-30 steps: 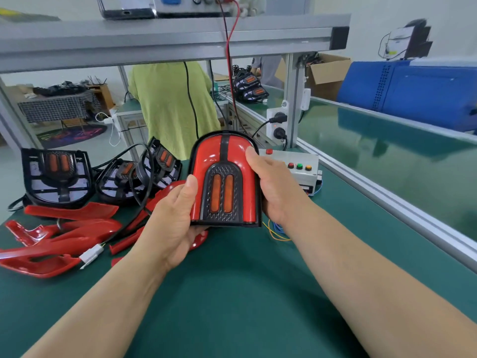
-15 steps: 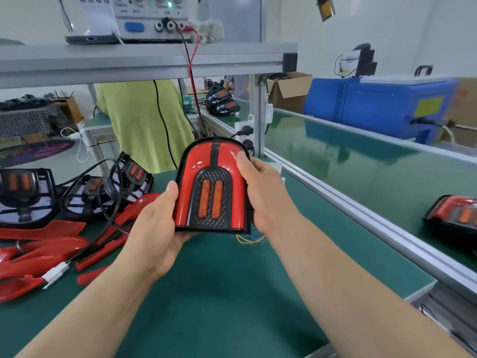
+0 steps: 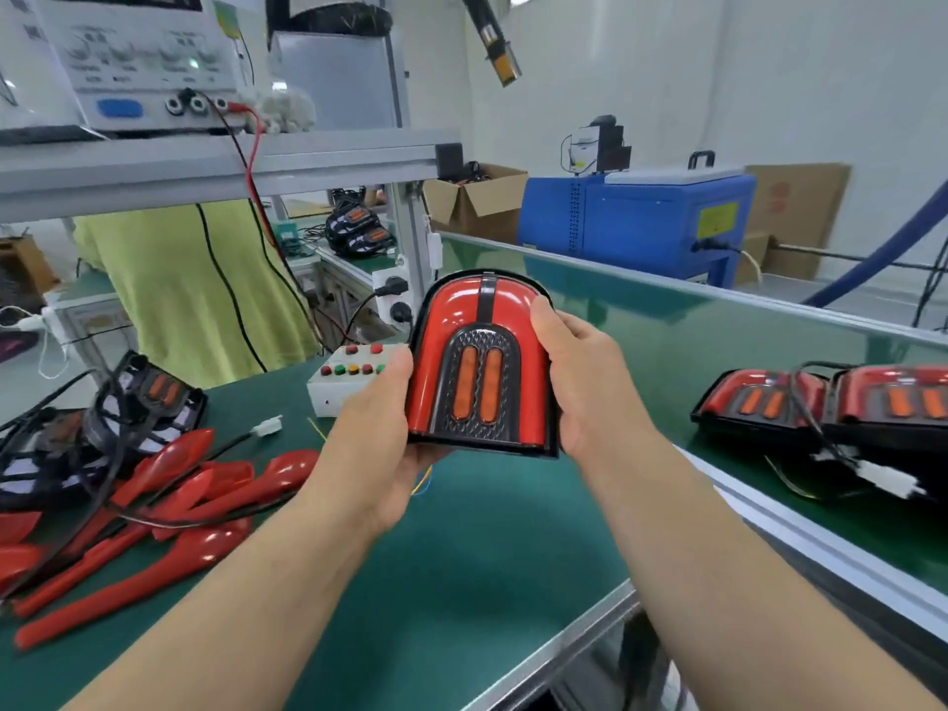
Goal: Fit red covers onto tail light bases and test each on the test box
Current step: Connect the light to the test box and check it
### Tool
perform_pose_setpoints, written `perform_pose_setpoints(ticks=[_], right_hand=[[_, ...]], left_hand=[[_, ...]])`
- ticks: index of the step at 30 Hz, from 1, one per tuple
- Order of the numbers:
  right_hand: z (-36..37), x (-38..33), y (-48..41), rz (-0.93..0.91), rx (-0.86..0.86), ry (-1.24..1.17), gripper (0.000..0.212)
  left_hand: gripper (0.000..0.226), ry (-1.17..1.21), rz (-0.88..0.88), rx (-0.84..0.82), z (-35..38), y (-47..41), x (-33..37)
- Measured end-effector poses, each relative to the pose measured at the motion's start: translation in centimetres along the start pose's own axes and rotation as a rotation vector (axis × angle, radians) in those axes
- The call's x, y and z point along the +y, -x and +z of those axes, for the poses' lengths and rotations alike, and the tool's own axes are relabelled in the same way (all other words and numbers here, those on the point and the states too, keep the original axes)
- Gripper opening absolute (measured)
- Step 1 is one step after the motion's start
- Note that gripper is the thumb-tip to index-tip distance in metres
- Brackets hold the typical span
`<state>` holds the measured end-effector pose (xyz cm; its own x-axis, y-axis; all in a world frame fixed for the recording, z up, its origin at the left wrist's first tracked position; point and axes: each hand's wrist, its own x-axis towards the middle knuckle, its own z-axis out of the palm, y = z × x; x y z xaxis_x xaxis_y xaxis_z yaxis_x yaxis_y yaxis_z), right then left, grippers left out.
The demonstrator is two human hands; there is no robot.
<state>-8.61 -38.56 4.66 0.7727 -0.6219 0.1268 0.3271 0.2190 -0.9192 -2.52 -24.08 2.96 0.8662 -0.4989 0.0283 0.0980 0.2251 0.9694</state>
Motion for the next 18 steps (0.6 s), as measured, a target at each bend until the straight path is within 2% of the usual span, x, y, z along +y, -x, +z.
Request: perform_pose_setpoints(ticks=[11, 18], right_hand=[[-11.9, -7.0, 1.0, -0.114, 0.283, 0.061, 0.023], [-18.9, -10.6, 2.4, -0.166, 0.451, 0.044, 0.024]], left_hand=[[0.043, 0.036, -0.106, -0.222, 13.3, 0.4, -0.9], [0.032, 0.067, -0.126, -0.411, 20.5, 2.1, -1.8]])
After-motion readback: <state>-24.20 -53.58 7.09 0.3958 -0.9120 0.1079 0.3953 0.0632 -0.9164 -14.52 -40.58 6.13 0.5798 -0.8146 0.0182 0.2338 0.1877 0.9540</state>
